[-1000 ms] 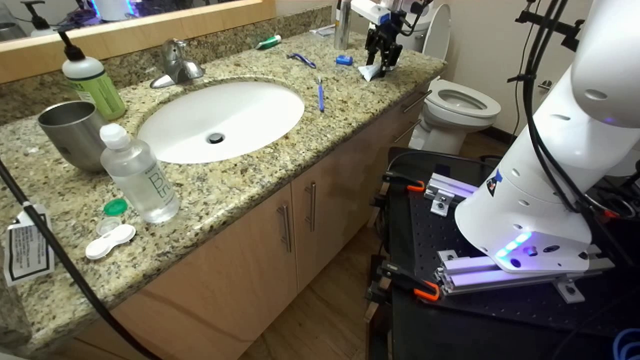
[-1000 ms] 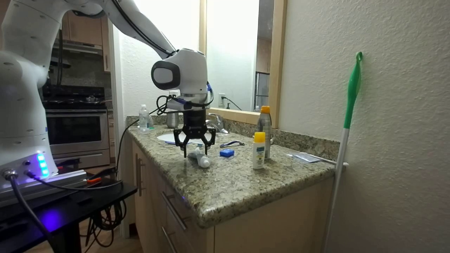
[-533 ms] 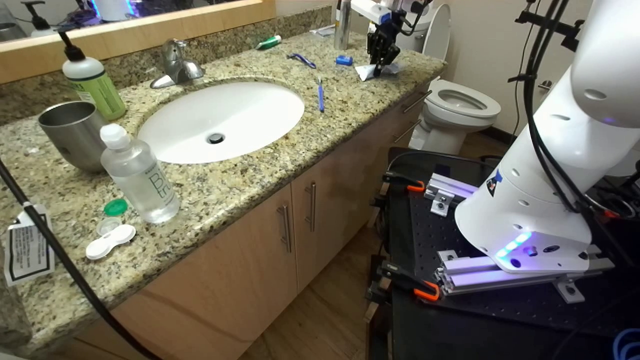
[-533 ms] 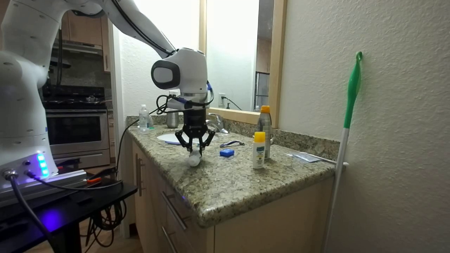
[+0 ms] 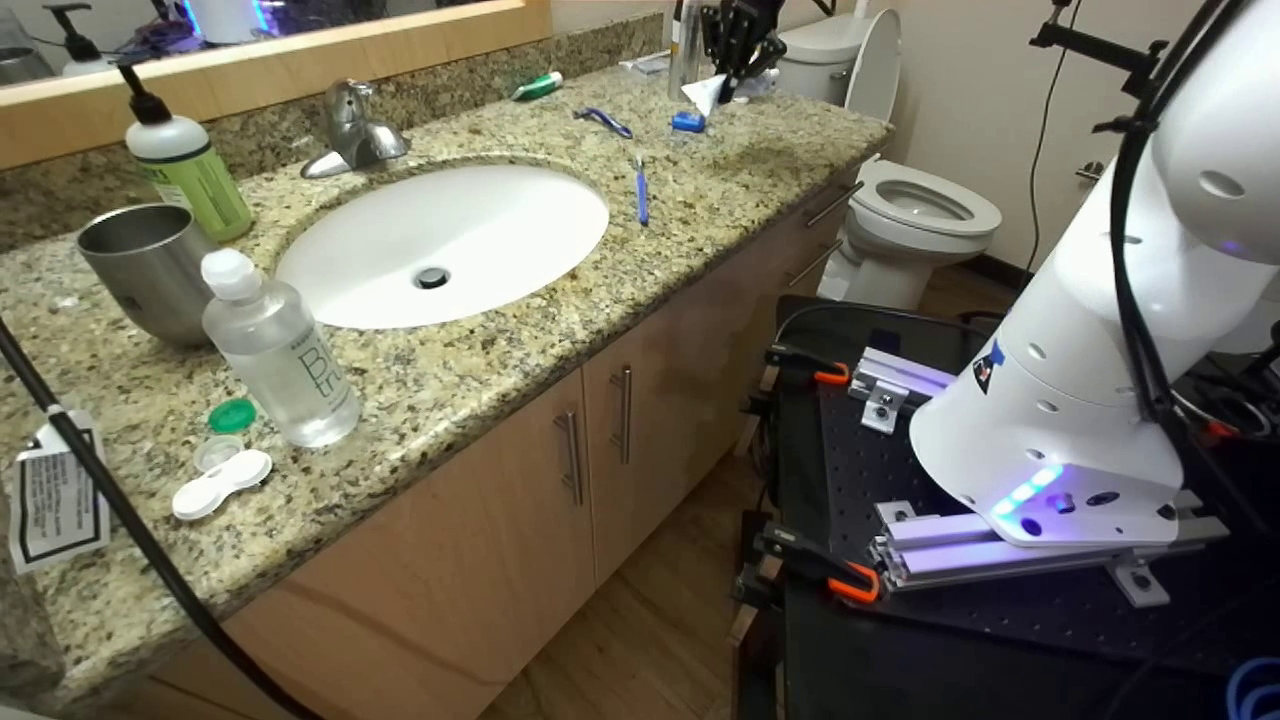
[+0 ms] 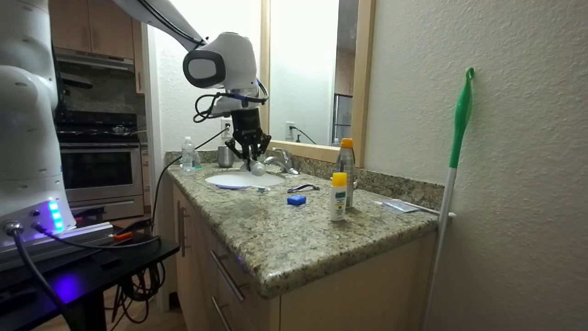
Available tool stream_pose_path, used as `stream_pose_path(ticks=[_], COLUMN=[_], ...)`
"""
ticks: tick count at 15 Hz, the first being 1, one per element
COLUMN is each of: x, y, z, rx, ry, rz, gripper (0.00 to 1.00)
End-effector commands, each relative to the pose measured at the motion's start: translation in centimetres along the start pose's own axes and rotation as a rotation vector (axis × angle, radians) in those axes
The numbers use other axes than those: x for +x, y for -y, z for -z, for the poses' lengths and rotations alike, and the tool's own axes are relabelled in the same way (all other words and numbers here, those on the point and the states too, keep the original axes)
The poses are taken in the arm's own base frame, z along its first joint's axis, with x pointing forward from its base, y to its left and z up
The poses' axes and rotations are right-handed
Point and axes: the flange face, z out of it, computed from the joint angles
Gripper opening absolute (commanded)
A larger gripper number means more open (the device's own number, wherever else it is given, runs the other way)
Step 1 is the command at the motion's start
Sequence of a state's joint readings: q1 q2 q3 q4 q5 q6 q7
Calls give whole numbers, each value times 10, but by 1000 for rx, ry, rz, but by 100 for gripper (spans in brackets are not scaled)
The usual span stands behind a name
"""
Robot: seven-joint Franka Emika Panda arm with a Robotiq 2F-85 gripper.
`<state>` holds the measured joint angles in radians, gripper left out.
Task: Move the toothpaste to the front right side of the counter
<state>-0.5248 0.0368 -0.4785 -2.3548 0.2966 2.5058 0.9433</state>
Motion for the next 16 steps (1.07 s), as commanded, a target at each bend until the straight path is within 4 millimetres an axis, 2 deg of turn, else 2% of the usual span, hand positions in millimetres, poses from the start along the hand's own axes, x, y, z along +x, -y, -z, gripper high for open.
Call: stream_pose_path(ticks=[1,2,3,5,7,8,9,10,11,14,16], x=[-64,-84,-53,-81,-86,-85,-83,-92,-108,-183,-234], y=[-28,-35,-12,-23,-28,-29,-26,-21,-21,-27,-37], z=[39,44,30,41,44,44,45,44,44,32,18], rx=[18,11,7,15,21,20,6,4,-17,-110,-183], ry=[27,32,11,28,35,35,58,71,122,214,271], rz=[209,270,181,247,258,258,247,268,321,452,531], gripper=[4,4,15,15,15,4,3,4,4,4,4])
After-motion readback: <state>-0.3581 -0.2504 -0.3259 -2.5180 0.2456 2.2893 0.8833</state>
